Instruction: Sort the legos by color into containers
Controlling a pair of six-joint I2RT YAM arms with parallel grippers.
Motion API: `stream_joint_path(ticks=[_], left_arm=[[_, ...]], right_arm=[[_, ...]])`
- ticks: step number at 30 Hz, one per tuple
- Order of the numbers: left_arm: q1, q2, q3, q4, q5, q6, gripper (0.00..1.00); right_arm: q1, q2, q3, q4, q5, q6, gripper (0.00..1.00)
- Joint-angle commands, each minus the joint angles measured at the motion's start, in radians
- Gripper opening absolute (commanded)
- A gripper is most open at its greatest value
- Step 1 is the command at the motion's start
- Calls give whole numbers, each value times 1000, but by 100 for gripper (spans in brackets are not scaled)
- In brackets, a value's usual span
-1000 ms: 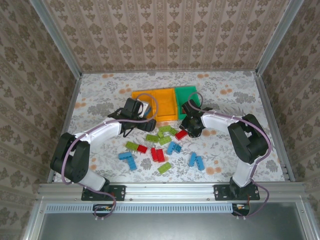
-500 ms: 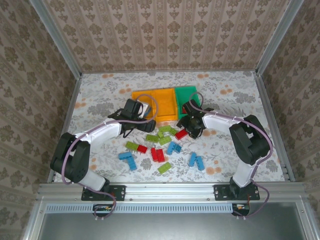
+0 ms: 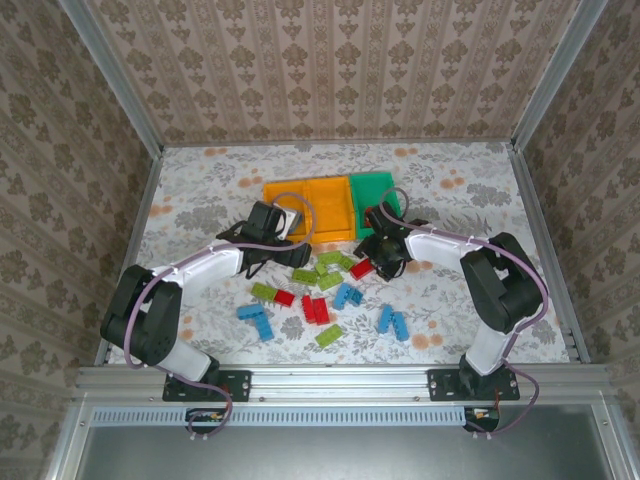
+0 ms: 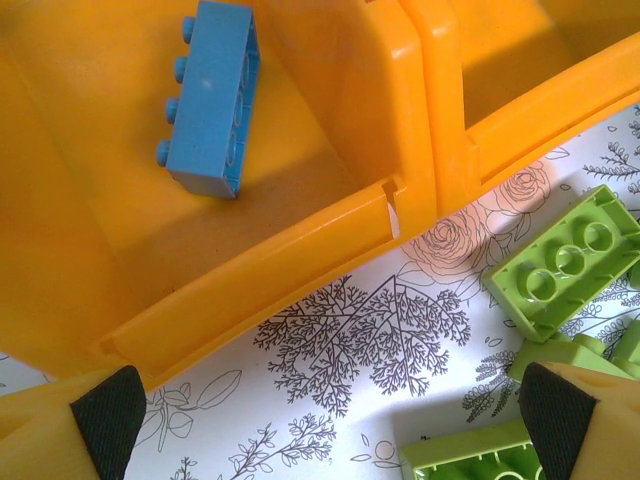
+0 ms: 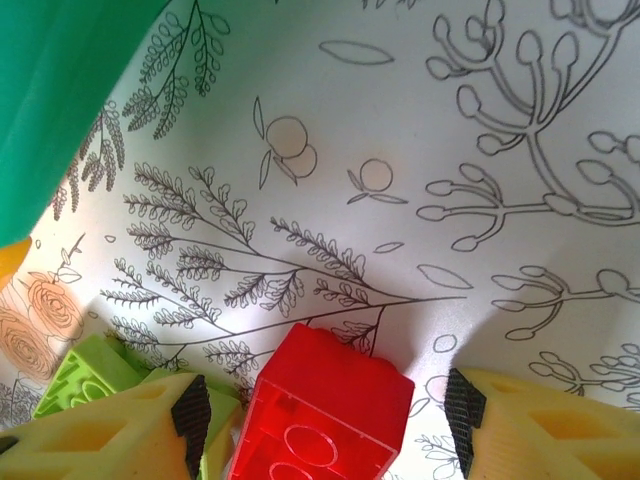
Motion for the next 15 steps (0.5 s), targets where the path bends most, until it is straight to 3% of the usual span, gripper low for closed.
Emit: stream_joint_path(ticks=[1,15], left_arm=[[-3,-24,-19,15,-1,10,100],[-3,-32,-29,14,-8,11,100]], right_arm=[[16,29,11,-28,-40,30,62],[-7,30,-8,-39,-1,-7,37]])
